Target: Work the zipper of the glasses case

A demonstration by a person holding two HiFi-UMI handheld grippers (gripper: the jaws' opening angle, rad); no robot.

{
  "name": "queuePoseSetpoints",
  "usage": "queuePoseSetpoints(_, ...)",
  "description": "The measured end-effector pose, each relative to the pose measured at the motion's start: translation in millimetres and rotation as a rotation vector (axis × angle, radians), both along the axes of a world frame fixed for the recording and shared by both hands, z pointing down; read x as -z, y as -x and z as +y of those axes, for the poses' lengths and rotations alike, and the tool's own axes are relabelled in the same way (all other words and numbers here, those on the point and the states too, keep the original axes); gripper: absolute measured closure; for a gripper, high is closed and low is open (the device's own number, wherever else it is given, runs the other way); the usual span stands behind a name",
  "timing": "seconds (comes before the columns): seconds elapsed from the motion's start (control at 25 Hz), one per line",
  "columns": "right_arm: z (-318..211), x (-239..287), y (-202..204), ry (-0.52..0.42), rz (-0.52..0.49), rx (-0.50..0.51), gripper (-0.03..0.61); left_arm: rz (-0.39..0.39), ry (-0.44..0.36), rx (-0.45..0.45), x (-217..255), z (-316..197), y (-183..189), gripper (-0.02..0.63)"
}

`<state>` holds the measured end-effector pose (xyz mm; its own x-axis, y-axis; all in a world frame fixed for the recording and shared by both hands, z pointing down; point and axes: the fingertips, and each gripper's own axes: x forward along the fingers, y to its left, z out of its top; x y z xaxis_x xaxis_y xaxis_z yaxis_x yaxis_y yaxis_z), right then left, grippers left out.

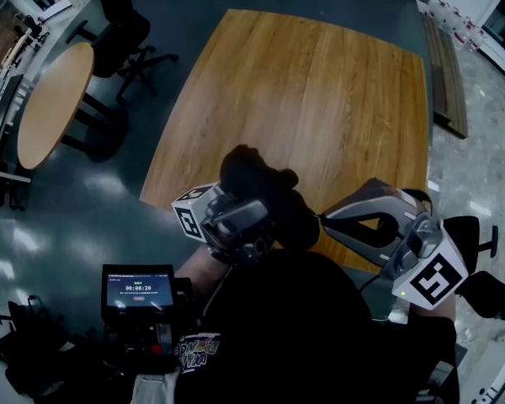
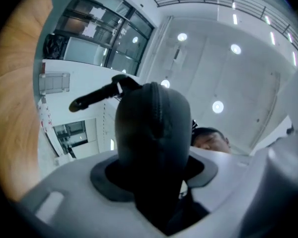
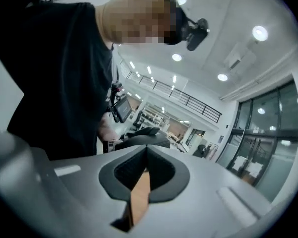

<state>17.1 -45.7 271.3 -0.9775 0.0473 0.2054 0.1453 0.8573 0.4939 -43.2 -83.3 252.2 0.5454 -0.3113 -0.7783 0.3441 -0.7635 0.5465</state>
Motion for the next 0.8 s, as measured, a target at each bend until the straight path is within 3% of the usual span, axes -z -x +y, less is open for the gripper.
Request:
queuePoseSetpoints(0.08,0.8,-4.8,-2.8,-0.093,0.087,0.006,0.577,0.017,0.04,0.039,-5.7,-11.3,11.2,0.359)
queuePoseSetpoints(0.2,1.3,-18.3,1.2,-0.113,0.134,0.0,0.577,0.095,0.13,0.11,-10.3,-32.0,32.4,0.359)
queuePoseSetpoints(0.36,-6.5,-33.8,12.7,-0.027,0.05,-0.09,0.577,0.162,0.273,0.214,-23.2,-52.0,44.0,0.357)
queuePoseSetpoints(0.44,-9.8,-50.3,20.1,0.035,0.018,-0.141,0.575,0.149,0.334,0.283,-33.8,-59.9,46.2,0.357)
queuePoseSetpoints(0.64,-16.8,-91.5,37.5,0.137,0.023,-0.239,0.575,0.018,0.501,0.444,-68.5,-77.9,41.2,0.356)
queuePoseSetpoints(0.8,-17.3,-103.6,38.0,0.208,0.01,-0.285,0.575,-0.012,0.562,0.469,-87.2,-80.3,40.6,0.357)
